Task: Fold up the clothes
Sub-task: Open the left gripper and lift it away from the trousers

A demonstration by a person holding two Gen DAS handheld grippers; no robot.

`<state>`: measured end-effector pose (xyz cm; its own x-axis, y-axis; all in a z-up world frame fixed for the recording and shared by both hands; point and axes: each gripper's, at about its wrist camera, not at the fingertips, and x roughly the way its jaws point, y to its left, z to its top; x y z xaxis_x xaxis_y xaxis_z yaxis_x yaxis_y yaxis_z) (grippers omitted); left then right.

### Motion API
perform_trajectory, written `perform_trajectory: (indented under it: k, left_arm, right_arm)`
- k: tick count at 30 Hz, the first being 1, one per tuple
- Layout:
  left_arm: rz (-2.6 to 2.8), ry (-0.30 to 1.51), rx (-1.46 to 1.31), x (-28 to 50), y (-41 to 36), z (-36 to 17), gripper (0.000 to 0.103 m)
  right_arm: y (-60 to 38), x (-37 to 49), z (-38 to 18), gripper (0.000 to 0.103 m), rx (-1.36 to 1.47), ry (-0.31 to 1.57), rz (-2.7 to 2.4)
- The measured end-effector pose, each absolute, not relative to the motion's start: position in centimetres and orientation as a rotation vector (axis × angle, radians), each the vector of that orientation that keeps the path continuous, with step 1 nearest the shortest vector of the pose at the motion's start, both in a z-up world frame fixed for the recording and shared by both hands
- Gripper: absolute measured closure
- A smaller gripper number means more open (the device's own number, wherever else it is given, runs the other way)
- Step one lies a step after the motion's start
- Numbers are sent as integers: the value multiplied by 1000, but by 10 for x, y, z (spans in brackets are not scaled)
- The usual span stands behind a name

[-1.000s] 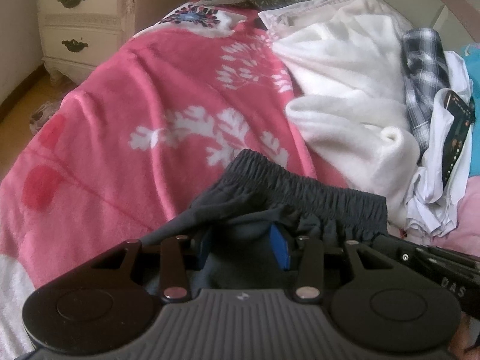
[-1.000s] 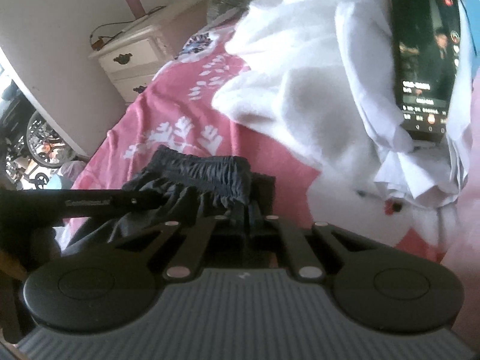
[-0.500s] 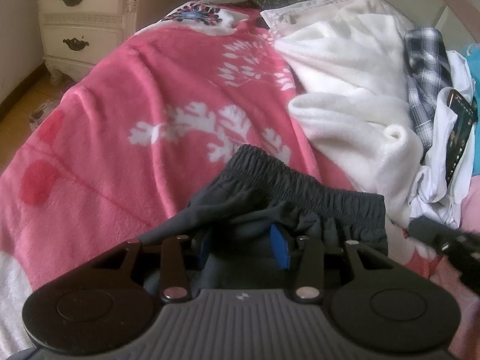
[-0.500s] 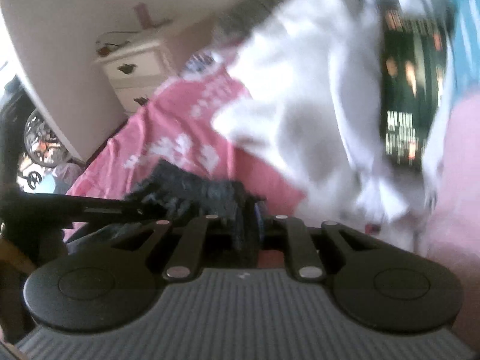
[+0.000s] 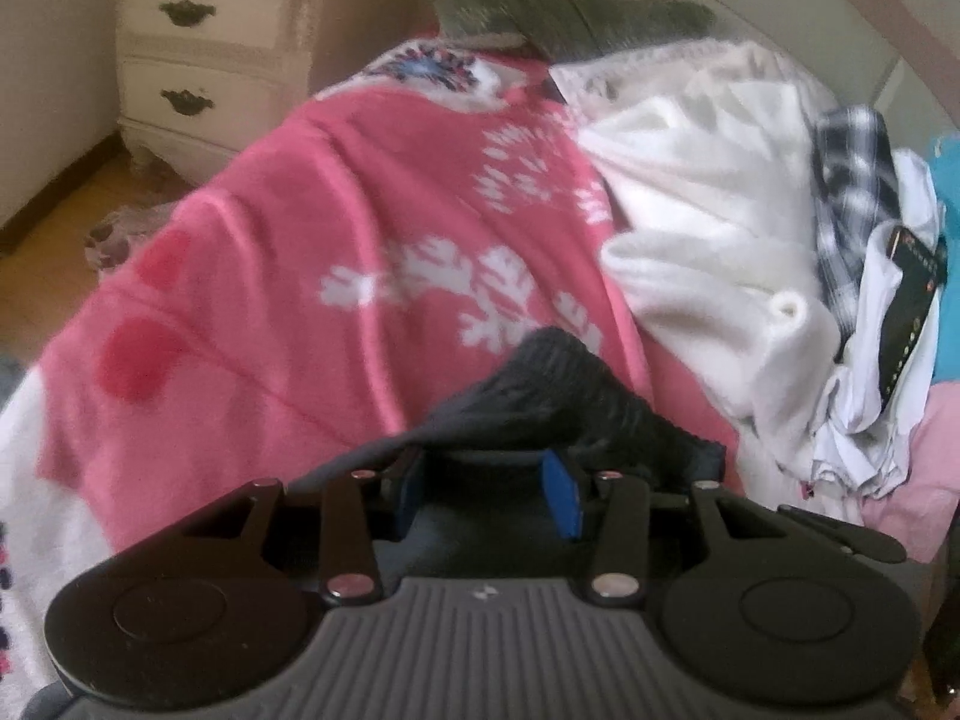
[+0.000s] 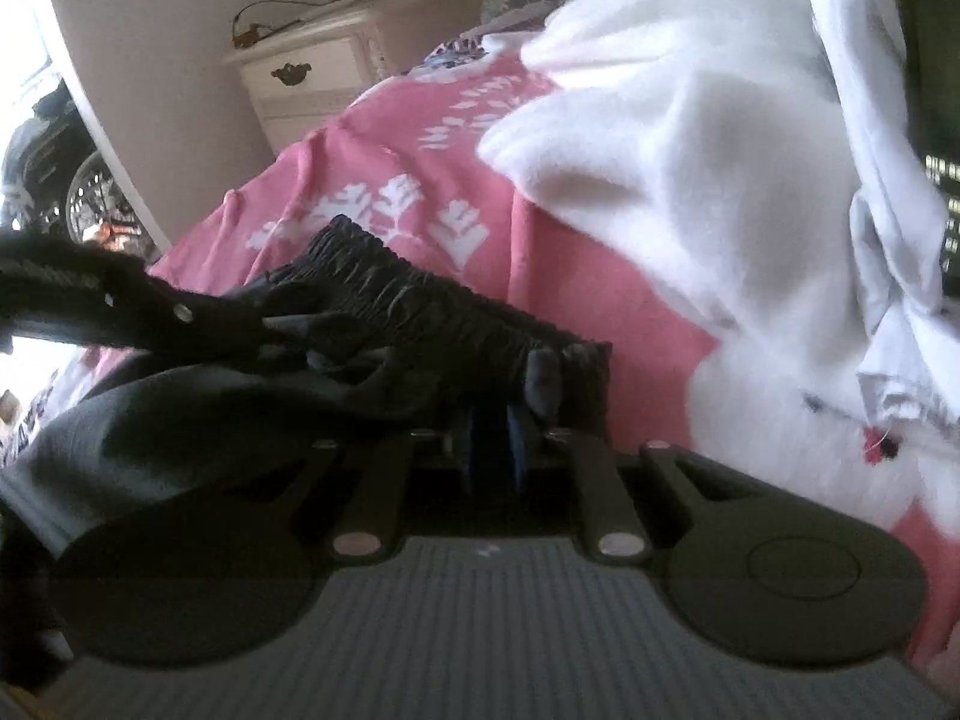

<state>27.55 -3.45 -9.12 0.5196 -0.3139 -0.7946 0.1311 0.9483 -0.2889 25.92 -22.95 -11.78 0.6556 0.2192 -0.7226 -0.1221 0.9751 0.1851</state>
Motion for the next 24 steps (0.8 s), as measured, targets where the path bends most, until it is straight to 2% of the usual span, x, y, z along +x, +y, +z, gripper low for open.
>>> perform_trajectory:
  k: [8,19,24]
  left_arm:
    - [-186,846,-286,247,9,-54,60]
    - [-28,539,-336,161,102,43,62]
    - [49,455,-210,117,124,76,62]
  right_arm:
    - [-231,256,-120,93,151,820,186]
    - [-236,257,-120,93,187,837,193]
    - [-233,248,-97,91,170,848,182]
